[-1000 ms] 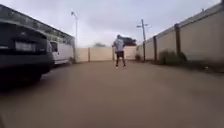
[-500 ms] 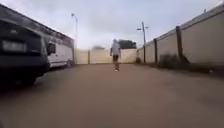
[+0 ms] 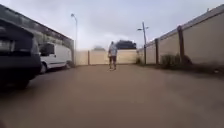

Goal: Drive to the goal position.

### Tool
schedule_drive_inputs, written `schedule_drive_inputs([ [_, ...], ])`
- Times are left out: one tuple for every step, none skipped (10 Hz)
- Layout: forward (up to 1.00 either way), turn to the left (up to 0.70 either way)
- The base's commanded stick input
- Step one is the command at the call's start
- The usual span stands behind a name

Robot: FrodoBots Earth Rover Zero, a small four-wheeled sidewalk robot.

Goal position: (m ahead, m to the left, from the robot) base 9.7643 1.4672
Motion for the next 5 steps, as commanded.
schedule_drive_inputs([
  [0.5, 0.0],
  [0.5, 0.0],
  [0.5, 0.0],
  [0.5, 0.0],
  [0.5, 0.0],
])
